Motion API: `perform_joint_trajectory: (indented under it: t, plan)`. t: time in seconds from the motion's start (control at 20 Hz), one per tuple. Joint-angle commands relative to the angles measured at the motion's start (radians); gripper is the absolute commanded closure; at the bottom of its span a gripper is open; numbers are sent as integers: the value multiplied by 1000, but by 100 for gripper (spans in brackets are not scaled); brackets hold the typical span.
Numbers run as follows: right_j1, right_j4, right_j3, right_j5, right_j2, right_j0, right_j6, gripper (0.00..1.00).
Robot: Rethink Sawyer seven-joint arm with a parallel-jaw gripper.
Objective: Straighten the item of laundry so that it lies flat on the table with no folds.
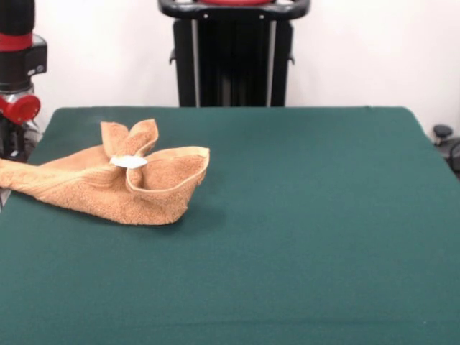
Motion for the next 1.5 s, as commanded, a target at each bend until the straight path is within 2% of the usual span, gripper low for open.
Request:
perform_joint_trajectory:
  t: [0.05, 0.25, 0.55, 0.85, 1.15, 1.3, 1.5]
  plan:
    - [43, 69, -18, -19, 98, 70, 118, 0]
    - [33, 73, -6, -49, 66, 101, 146, 0]
    - [9, 102, 22, -59, 91, 75, 142, 0]
    - [-42, 176, 24, 97, 89, 112, 127, 0]
    - [-47, 227, -8, 164, 54, 158, 132, 0]
    - [-36, 259, -20, 181, 40, 181, 149, 0]
    - [-4, 292, -10, 144, 17, 212, 189, 0]
